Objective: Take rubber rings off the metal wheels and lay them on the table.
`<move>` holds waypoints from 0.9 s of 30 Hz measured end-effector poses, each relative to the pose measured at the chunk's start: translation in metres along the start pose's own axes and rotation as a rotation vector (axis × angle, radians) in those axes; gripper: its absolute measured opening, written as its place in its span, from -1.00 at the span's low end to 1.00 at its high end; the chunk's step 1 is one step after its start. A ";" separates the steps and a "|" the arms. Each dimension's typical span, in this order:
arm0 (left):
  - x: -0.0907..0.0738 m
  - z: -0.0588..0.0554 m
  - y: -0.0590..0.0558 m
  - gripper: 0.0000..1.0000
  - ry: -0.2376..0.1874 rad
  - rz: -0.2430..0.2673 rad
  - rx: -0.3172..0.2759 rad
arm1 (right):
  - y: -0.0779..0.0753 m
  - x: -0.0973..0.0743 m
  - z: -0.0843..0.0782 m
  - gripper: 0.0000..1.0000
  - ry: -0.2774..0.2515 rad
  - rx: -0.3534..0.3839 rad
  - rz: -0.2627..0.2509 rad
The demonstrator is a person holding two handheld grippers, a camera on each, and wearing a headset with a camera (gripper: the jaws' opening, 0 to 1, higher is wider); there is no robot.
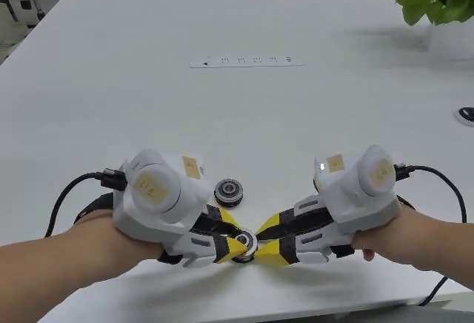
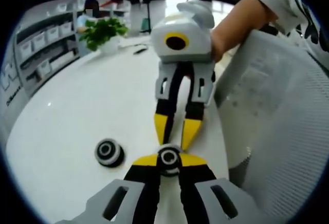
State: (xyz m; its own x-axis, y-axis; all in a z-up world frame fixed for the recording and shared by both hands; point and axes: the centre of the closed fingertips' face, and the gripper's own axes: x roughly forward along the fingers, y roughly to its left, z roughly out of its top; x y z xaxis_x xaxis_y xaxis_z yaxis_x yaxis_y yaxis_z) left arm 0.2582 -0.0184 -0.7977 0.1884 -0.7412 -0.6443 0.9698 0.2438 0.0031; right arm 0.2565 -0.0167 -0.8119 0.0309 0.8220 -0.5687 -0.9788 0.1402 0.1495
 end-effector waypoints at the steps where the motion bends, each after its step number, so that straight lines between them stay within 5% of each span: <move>1: 0.000 0.000 0.000 -0.72 -0.001 0.002 0.002 | 0.000 0.000 0.000 -0.72 0.000 0.002 0.000; 13: 0.000 0.000 0.001 -0.74 0.002 0.011 0.022 | -0.003 -0.001 -0.003 -0.98 0.008 0.037 -0.020; 21: -0.001 0.000 0.001 -0.75 0.014 0.027 0.032 | -0.007 -0.004 -0.001 -1.00 -0.024 0.211 -0.017; 24: -0.001 0.000 0.001 -0.75 0.019 0.032 0.032 | -0.009 -0.010 0.006 -1.00 -0.092 0.314 -0.012; 27: -0.001 0.000 0.000 -0.75 0.021 0.034 0.030 | -0.011 -0.013 0.007 -1.00 -0.105 0.338 -0.021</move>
State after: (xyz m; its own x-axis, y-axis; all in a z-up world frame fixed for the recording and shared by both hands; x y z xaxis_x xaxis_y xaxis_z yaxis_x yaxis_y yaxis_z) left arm 0.2584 -0.0175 -0.7972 0.2182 -0.7193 -0.6595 0.9672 0.2497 0.0477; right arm 0.2684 -0.0252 -0.8005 0.0879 0.8669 -0.4907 -0.8560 0.3177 0.4079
